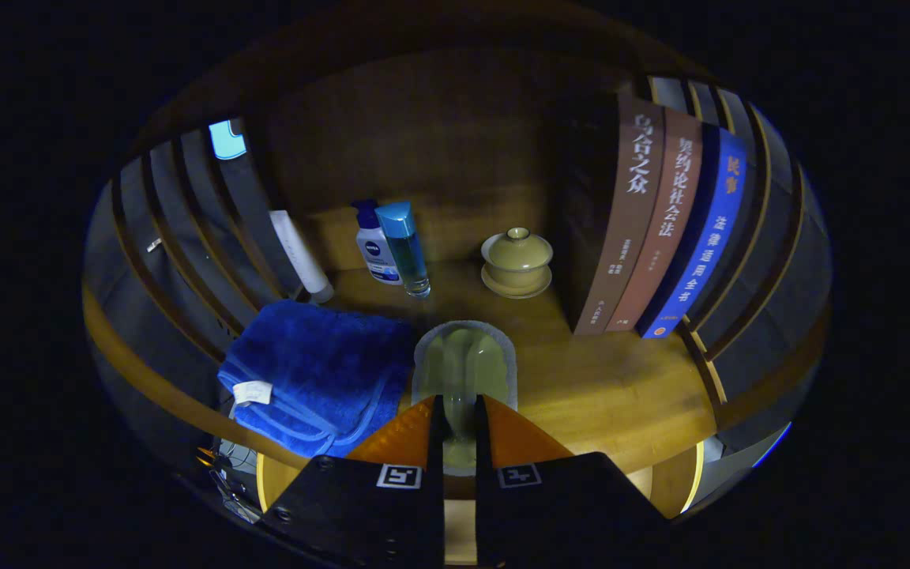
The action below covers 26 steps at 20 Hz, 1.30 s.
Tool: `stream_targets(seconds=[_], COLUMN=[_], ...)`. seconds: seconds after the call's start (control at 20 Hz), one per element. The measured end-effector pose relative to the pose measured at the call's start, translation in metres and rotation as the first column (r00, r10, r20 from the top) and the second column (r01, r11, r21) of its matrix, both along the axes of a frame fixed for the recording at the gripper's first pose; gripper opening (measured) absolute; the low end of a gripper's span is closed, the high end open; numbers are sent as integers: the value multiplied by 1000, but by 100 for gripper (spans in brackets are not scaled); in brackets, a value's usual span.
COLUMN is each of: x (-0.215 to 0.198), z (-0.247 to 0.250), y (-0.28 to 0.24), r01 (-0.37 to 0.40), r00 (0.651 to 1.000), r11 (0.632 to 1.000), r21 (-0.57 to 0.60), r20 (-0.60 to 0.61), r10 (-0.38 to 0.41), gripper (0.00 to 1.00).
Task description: Pull open the drawer, take out the items inside it, and place them on the countertop above the cabinet.
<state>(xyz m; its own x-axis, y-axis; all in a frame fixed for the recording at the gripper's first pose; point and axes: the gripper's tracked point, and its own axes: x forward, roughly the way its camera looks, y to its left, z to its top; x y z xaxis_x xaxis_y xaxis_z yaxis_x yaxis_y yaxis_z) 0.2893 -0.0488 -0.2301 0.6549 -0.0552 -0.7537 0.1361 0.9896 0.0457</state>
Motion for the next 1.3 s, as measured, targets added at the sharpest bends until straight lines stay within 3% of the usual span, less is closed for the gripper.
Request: stream_targets(seconds=[0.2, 0.45, 0.6, 0.9, 1.1, 1.3], x=[10, 11, -1, -82, -163, -242], z=[-9, -4, 11, 61, 106, 123], y=[-3, 0, 1, 15, 28, 40], r01=[36, 27, 39, 27, 10, 9], r00=[999, 999, 996, 962, 880, 812], r11=[999, 999, 999, 999, 1000, 999], r21=[8, 20, 19, 31, -3, -37], r20=[3, 30, 74, 273, 474, 583], r10=[-36, -28, -40, -34, -7, 15], gripper=[24, 81, 100, 99, 99, 99])
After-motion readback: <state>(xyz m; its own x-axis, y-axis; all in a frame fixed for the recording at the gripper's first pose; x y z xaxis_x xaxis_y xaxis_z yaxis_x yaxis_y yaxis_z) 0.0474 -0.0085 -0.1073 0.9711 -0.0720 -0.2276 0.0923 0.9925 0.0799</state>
